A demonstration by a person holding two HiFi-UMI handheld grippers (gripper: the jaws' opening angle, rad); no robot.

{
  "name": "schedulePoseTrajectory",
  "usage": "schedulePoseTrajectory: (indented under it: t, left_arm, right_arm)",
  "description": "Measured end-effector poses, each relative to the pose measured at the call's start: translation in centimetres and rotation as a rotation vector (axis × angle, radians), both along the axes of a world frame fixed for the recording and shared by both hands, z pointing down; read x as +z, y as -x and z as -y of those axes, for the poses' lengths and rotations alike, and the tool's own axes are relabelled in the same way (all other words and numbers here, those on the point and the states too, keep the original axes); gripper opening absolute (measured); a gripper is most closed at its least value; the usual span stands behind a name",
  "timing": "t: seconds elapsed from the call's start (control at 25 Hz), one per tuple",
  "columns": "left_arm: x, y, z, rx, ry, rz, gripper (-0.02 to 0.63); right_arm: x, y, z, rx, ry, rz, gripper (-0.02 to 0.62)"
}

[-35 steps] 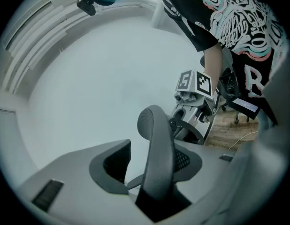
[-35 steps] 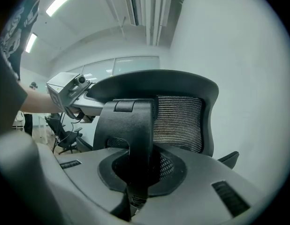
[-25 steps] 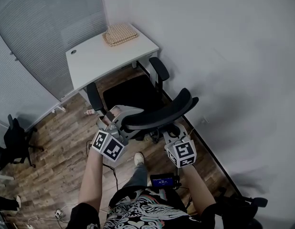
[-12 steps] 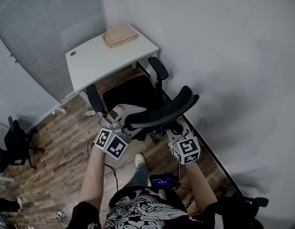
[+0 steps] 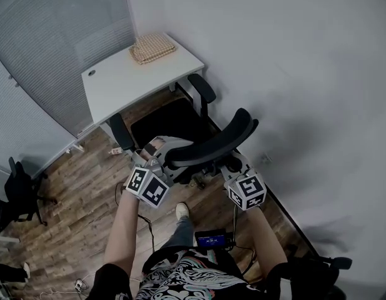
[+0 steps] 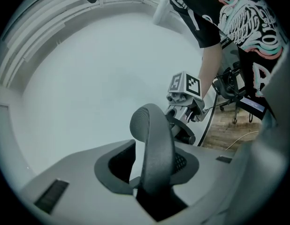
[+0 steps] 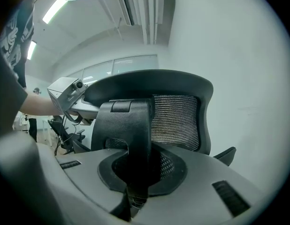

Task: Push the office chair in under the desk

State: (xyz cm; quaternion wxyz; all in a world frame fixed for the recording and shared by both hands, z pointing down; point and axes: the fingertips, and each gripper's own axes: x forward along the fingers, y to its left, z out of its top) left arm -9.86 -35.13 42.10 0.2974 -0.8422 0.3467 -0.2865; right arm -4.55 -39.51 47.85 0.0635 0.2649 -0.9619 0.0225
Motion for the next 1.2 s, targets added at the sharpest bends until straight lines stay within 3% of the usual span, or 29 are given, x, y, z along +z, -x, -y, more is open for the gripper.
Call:
schedulePoseTrajectory:
  t: [0.36, 1.2]
  left_arm:
    - [0.1, -0.7, 1.2, 0.034, 0.025, -0.020, 0.172]
    - [-0.4, -0.9, 2.3, 0.026, 0.021, -0.035, 0.172]
  right_arm:
    - [0.0, -0.6, 1.7, -0.016, 0.004, 0.005, 0.042]
    - [-0.5, -0.9, 3.2, -0.024, 0.006, 0.018, 0.043]
